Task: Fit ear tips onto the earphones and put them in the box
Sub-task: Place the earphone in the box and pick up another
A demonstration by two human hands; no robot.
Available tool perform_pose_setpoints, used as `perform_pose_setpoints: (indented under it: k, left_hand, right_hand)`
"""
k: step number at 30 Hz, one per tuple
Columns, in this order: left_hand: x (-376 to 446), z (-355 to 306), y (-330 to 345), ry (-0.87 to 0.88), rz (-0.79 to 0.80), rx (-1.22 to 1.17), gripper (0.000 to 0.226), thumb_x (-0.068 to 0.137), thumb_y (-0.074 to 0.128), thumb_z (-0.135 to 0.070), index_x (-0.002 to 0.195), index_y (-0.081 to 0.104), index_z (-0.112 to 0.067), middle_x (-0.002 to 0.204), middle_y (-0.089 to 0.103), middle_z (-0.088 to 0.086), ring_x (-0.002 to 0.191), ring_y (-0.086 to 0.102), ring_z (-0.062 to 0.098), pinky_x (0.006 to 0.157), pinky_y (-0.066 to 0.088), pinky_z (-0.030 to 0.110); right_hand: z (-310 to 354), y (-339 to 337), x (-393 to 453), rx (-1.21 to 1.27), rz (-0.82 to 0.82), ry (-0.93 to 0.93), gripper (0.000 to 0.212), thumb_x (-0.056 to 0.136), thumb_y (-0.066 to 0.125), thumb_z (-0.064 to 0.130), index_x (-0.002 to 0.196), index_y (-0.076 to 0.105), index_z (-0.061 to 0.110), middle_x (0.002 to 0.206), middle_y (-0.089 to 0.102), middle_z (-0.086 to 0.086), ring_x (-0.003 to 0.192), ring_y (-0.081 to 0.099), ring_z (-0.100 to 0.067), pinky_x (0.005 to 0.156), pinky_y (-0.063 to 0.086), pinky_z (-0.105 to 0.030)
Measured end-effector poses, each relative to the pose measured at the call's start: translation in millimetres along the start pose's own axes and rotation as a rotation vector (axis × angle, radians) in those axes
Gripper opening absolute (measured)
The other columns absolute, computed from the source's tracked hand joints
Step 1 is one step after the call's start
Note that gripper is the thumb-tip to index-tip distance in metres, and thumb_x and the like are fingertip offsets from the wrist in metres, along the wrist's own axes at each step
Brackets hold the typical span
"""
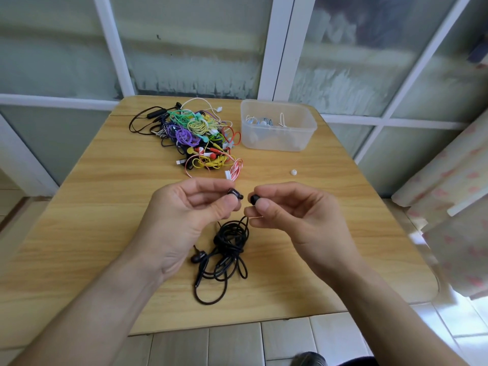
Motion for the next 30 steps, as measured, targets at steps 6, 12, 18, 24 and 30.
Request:
perform_pose_setpoints:
  k: [6,12,18,24,30]
  left_hand:
    - [-2,2,5,0.003,0.024,0.028,0.038,0.05,0.079,-0.02,0.086,0.071,-0.008,0.078,0.073,0.011,0.068,0.068,0.017,0.062,0.054,0.021]
    - [-5,10,15,-0.081,0.083,-0.045,0.027,0.057,0.076,-0.016,0.08,0.062,-0.009,0.07,0.065,0.012,0.06,0.058,0.019,0.063,0.051,0.023]
    - [-8,14,26,-0.181,0.135,-0.171,0.019,0.064,0.066,-0.002,0.08,0.056,-0.004,0.067,0.065,0.014,0.061,0.06,0.02,0.064,0.055,0.023]
    - [-10,13,25,-0.183,0.145,-0.094,0.022,0.062,0.067,-0.001,0.081,0.056,-0.003,0.067,0.067,0.016,0.061,0.065,0.025,0.062,0.056,0.026]
    - [-12,19,26,-0.227,0.158,-0.088,0.021,0.062,0.067,-0.002,0.079,0.055,-0.004,0.067,0.065,0.018,0.055,0.062,0.023,0.056,0.055,0.027]
  right_hand:
    - [3,4,-1,-0.025,0.054,-0.024,0.018,0.074,0.07,0.001,0.091,0.069,-0.004,0.081,0.075,-0.016,0.075,0.074,-0.024,0.07,0.059,-0.028]
    - [2,-1,1,-0.116,0.015,-0.033,0.018,0.069,0.075,0.01,0.087,0.073,0.005,0.081,0.075,-0.014,0.072,0.071,-0.024,0.071,0.059,-0.031]
    - [1,-2,1,-0.048,0.04,-0.014,0.021,0.07,0.073,0.007,0.09,0.071,0.001,0.084,0.074,-0.02,0.075,0.072,-0.03,0.075,0.06,-0.037]
    - [6,-3,1,-0.175,0.141,-0.022,0.019,0.07,0.075,0.008,0.089,0.074,0.004,0.081,0.074,-0.017,0.071,0.069,-0.025,0.07,0.058,-0.031]
    - [7,-2,0,-0.191,0.21,-0.027,0.016,0.069,0.073,0.001,0.085,0.071,0.0,0.073,0.074,-0.009,0.065,0.07,-0.017,0.066,0.056,-0.025]
Point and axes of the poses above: each hand's wrist, its own x-axis towards the middle knuckle, its own y-axis out of the palm, z = x × y, the point moved 8 cm from there along x, towards the middle knuckle
